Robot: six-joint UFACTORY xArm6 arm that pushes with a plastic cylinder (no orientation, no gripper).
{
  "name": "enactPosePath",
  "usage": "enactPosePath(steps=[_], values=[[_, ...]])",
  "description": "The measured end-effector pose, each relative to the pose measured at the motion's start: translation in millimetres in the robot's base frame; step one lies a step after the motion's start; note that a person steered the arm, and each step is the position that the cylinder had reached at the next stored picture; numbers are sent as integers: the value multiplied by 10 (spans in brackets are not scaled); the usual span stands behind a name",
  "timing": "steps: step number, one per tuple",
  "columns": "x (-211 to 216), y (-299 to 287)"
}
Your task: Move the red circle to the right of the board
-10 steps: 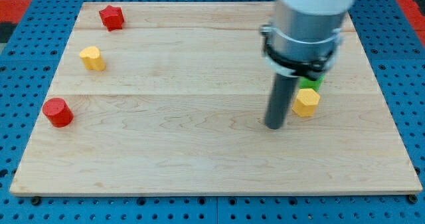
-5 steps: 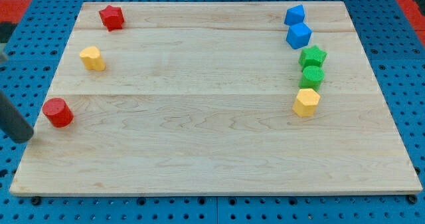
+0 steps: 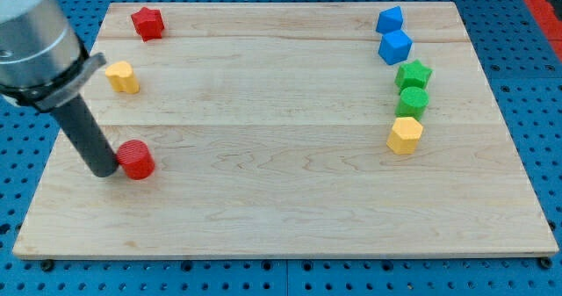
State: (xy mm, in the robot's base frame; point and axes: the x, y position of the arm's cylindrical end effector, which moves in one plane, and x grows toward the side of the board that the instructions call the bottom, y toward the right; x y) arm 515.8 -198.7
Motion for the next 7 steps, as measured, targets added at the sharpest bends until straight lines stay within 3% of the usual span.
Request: enactPosePath(steps=[4, 7], values=[[-267, 950], [-757, 1152]])
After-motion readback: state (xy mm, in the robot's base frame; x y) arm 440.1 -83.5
